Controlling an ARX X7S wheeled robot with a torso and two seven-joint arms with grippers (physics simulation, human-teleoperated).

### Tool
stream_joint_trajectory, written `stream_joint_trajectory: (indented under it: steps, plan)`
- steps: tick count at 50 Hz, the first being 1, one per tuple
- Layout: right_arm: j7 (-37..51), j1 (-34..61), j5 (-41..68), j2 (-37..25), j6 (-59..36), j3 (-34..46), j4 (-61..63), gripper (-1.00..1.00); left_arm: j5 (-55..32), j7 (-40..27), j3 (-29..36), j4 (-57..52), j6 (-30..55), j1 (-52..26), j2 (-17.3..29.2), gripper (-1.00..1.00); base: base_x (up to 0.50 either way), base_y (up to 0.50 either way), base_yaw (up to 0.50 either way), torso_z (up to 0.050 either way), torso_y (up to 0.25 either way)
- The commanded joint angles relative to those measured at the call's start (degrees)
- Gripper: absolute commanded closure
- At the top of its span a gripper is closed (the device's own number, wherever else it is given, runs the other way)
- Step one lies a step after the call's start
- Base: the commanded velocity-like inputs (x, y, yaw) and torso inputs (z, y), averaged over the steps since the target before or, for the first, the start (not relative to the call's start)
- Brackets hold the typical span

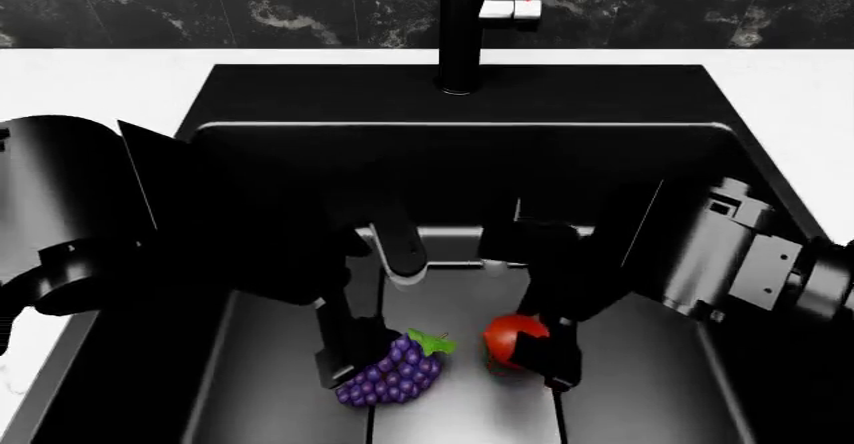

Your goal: Pick up the fruits and vegetables and place them in the sink. Turn on the sink faucet to wash them. Then turn the sink off and put them in the tray.

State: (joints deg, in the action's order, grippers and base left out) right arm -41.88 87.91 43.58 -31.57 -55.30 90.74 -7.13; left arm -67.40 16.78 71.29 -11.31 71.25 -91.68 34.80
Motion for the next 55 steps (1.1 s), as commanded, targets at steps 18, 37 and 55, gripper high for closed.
stream_joint_trajectory:
  steps: [18, 37, 55]
  plan:
    - [4.24, 9.34, 4.37, -9.73, -5.18, -6.91, 13.60, 1.00, -3.59, -4.00, 2.04, -1.20, 2.05, 5.02, -2.75, -1.00, 0.00, 0.00, 0.00, 0.000, 0.000]
    - [4.82, 9.23, 4.73, -11.07, -4.26, -7.95, 14.02, 1.00, 1.14, -3.93, 8.11, 1.44, 1.22, 9.01, -5.43, -1.00, 0.00, 0.00, 0.00, 0.000, 0.000]
    - [5.32, 8.60, 4.78, -11.60, -3.47, -8.33, 14.01, 1.00, 5.18, -4.82, 12.67, 4.35, 0.34, 11.82, -8.04, -1.00, 0.00, 0.00, 0.00, 0.000, 0.000]
